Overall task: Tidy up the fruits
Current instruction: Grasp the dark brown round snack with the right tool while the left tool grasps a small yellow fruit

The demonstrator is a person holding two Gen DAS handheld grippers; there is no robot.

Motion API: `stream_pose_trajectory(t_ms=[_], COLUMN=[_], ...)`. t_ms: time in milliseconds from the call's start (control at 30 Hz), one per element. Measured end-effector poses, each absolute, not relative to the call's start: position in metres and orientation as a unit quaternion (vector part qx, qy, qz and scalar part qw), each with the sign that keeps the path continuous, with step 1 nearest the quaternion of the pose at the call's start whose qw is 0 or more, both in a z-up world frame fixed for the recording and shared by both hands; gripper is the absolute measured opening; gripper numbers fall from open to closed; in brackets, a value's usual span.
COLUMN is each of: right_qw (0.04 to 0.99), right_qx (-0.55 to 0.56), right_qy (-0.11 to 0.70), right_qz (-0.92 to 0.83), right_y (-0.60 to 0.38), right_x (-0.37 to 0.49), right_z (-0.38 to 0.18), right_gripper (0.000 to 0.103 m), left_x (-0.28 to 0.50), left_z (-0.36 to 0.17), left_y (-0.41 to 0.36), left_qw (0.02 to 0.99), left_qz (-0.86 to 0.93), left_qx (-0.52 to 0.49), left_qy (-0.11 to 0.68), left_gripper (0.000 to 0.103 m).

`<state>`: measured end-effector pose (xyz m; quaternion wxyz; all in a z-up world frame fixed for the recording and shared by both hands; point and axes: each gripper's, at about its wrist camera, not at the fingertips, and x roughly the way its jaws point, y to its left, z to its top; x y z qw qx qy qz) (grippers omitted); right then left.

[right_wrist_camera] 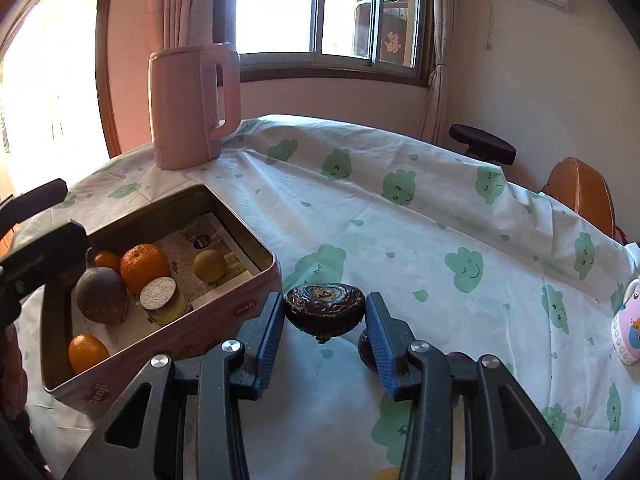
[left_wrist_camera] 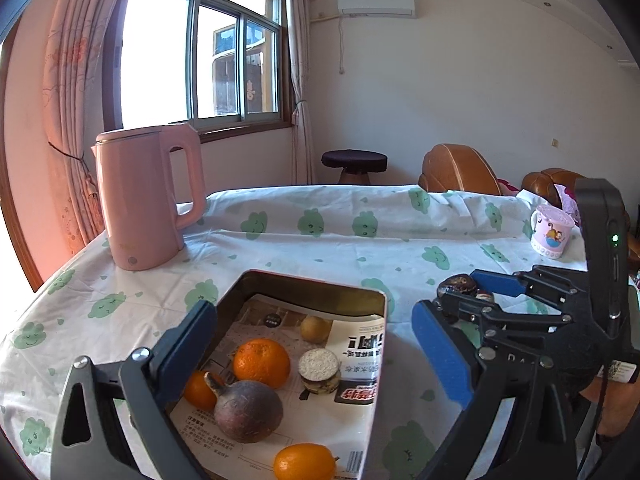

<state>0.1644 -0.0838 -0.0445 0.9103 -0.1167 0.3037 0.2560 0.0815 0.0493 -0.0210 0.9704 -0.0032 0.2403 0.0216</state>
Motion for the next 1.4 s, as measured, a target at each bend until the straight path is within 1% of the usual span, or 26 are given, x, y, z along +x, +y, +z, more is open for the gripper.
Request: stream_pose_trajectory(t_ms=[133, 300, 367, 400, 467, 633, 767, 833, 900, 967, 1000, 1033, 1400], right_qw=[0.932, 0.948, 0.948, 0.95, 0.952, 0.95, 0.95, 0.951, 0.951, 0.95, 0.95, 0.949, 0.949], right_qx=[-0.087, -0.064, -0.044, -0.04, -0.053, -0.041, -0.028, -0.022, -0.02, -0.02, -0.021, -0.022, -0.026], right_qy=[0.284, 0.284, 0.29, 0.288, 0.285, 0.294, 0.296, 0.295, 0.295, 0.298, 0.299, 0.3, 0.295], right_qz=[0.207, 0.132, 0.121, 0.115, 0.096, 0.091, 0.091, 0.091, 0.091, 0.092, 0.092, 0.092, 0.111], right_y=[-0.126, -0.174, -0.19, -0.196, -0.201, -0.212, -0.217, -0.218, -0.219, -0.218, -0.218, -0.218, -0.215], right_x=[0.142, 0.133, 0.134, 0.132, 0.129, 0.128, 0.129, 0.129, 0.128, 0.129, 0.13, 0.13, 0.128], right_z=[-0.034, -0.042, -0.043, -0.042, -0.041, -0.043, -0.044, -0.043, -0.043, -0.044, -0.044, -0.045, -0.044], right_gripper=[0.044, 0.044, 0.044, 0.044, 0.044, 0.044, 0.044, 0.044, 0.044, 0.044, 0.044, 0.044, 0.044], left_x=[0.09, 0.107, 0.113, 0.115, 0.119, 0.126, 0.127, 0.129, 0.132, 0.136, 0.138, 0.138, 0.133], left_z=[-0.029, -0.046, -0.052, -0.054, -0.058, -0.071, -0.075, -0.078, -0.082, -0.087, -0.089, -0.09, -0.08], left_y=[0.015, -0.019, -0.031, -0.038, -0.05, -0.073, -0.087, -0.092, -0.097, -0.097, -0.097, -0.097, -0.083], left_qw=[0.965, 0.952, 0.946, 0.944, 0.939, 0.922, 0.913, 0.906, 0.898, 0.889, 0.885, 0.883, 0.902], left_qz=[-0.026, -0.064, -0.078, -0.085, -0.099, -0.132, -0.155, -0.164, -0.176, -0.181, -0.186, -0.189, -0.171], left_qx=[-0.001, -0.003, -0.002, 0.0, 0.004, 0.01, 0.022, 0.027, 0.032, 0.029, 0.026, 0.023, -0.006], left_qy=[0.262, 0.3, 0.313, 0.32, 0.33, 0.364, 0.378, 0.388, 0.403, 0.419, 0.426, 0.429, 0.397], left_gripper=[0.1, 0.099, 0.096, 0.094, 0.091, 0.076, 0.068, 0.059, 0.056, 0.047, 0.034, 0.029, 0.029])
